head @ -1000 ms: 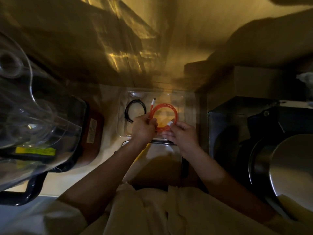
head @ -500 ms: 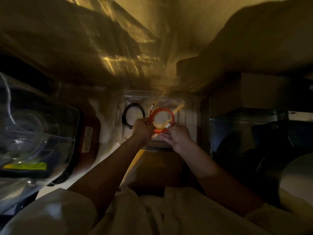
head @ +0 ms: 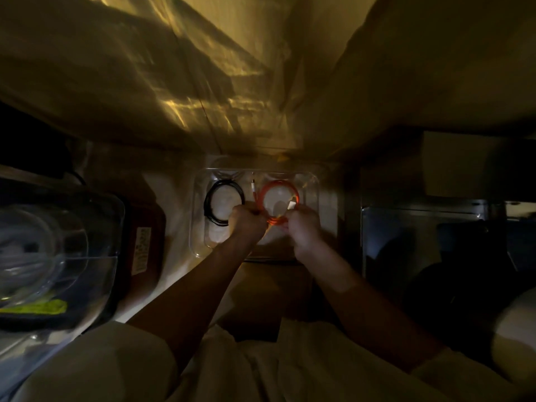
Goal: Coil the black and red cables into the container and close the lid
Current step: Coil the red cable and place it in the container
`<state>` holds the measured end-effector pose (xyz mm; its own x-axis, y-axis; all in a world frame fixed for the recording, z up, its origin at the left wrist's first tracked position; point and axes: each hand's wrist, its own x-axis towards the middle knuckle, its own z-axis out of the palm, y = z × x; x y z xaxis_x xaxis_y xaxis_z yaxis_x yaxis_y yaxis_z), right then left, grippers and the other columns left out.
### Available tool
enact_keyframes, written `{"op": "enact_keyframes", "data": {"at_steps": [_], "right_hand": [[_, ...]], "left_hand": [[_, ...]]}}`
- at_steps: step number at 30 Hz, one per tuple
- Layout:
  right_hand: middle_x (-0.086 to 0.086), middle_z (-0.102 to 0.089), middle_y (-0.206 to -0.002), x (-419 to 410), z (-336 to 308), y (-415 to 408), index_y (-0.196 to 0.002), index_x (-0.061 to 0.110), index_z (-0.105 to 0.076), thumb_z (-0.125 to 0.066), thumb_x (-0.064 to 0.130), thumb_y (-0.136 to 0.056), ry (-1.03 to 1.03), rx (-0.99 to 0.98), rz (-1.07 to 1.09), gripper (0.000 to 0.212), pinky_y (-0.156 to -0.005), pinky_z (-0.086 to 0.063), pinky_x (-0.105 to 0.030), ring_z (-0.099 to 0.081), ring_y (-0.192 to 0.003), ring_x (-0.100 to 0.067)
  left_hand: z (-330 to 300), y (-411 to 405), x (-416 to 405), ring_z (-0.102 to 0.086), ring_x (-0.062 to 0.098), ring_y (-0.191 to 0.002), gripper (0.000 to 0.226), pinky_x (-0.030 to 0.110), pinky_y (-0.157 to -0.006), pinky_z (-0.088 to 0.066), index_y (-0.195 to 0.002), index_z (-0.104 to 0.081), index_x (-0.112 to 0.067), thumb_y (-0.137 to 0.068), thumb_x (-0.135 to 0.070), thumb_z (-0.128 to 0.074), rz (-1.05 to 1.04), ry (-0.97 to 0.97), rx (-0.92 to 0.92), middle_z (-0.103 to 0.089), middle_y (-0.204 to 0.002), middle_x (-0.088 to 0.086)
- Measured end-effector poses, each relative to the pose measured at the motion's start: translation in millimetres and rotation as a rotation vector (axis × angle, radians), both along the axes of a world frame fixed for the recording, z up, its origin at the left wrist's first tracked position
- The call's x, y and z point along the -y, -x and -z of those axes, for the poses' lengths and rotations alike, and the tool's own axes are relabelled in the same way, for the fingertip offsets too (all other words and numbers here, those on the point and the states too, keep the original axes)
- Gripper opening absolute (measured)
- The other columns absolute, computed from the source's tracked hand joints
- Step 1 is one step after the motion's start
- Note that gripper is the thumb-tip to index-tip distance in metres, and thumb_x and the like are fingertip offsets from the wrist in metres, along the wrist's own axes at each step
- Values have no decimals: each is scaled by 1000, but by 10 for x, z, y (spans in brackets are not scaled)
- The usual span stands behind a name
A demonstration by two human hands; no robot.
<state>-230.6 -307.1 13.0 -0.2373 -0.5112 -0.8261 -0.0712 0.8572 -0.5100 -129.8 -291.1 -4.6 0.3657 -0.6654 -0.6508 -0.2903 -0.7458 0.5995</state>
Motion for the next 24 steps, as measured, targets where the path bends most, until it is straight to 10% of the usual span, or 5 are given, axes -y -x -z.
{"op": "enact_keyframes", "data": {"at_steps": [9,15,20,24], "right_hand": [[-4,-68,-122,10,-10,-27,-127,18,-62,-53,20,-97,85,-141,-155,31,-91,-45,-31,-60,-109,-19],[-4,-67,-124,-31,-59,-42,-133,20,-56,-57,26,-96,135,-132,-181,38,-109,-42,-41,-64,-100,-13],[-6,-64,-125,-49,30,-28,-134,14,-54,-64,20,-94,205,-164,-246,42,-62,-48,-7,-64,-75,12],[-12,-53,-142,-61,-13,-64,-143,9,-46,-59,18,-96,197,-200,-294,50,-106,-47,-36,-55,-127,-26]], "left_hand": [[14,-56,18,-71,38,-81,34,45,-73,-58,-94,-76,-4,-98,-27,-51,73,78,139,-75,-84,22],[3,-38,13,-70,36,-88,28,37,-70,-54,-111,-61,-1,-88,-17,-62,63,71,206,-74,-93,20],[16,-2,7,-70,32,-87,23,31,-65,-46,-104,-69,-5,-92,-22,-59,159,76,243,-75,-95,16],[30,-31,30,-68,35,-86,34,30,-62,-40,-93,-74,-5,-98,-26,-49,248,57,313,-73,-90,19]]}}
